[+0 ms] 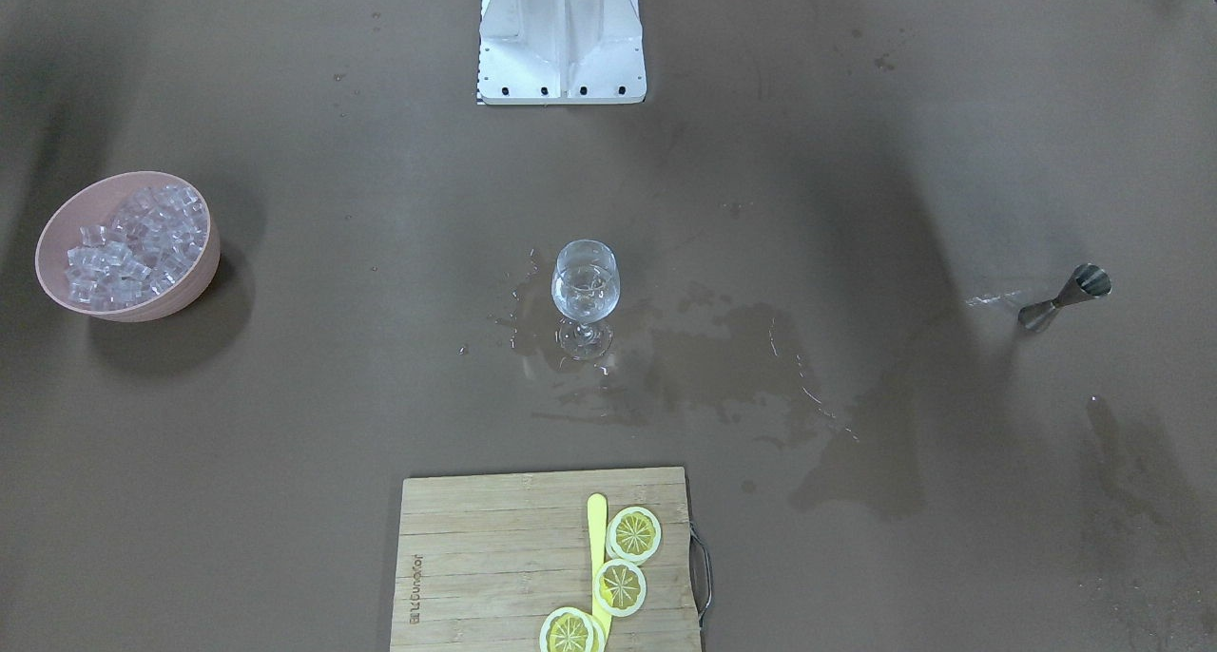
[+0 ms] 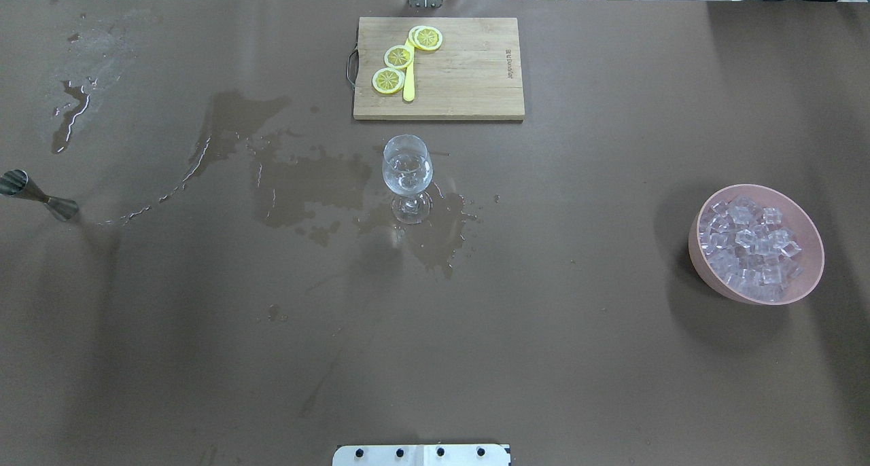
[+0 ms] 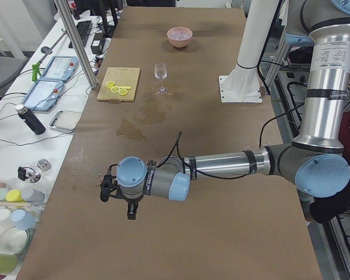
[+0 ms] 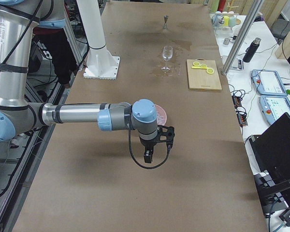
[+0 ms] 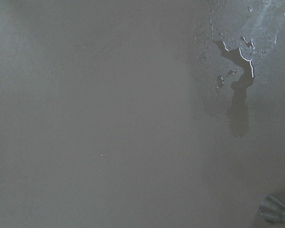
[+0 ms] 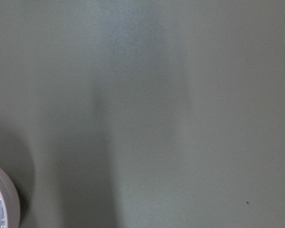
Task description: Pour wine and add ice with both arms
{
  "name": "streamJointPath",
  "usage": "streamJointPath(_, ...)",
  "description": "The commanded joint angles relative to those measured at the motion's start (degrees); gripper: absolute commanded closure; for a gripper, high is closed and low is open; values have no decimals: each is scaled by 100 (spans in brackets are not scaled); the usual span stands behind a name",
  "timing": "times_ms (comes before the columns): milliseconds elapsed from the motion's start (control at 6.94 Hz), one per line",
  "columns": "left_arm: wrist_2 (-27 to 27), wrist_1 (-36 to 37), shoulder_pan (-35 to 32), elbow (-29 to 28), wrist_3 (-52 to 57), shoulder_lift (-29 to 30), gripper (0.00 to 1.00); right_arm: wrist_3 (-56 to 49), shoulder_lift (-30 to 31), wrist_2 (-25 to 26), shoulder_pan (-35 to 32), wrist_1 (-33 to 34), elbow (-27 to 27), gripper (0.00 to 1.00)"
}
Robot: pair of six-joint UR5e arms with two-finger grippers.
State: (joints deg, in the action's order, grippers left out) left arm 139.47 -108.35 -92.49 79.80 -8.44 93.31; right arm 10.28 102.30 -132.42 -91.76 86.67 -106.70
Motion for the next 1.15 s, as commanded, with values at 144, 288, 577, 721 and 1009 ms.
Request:
streamJointPath(144, -25, 24, -41, -8, 9, -14, 3, 0, 9, -3, 9, 8, 9, 0)
streamJointPath(288, -86, 24, -41, 9, 9, -14, 3, 0, 61, -3, 9, 8, 9, 0)
streamJointPath(577, -96, -89, -41, 175, 17, -284, 3, 0, 71, -3, 9, -1, 0, 0)
streamJointPath(721, -87, -308, -49, 333, 18, -374, 3, 9, 132, -12, 9, 8, 0, 0)
streamJointPath(1009, -78, -1665, -41, 370, -9, -908, 3, 88, 141, -47, 9, 70, 0, 0)
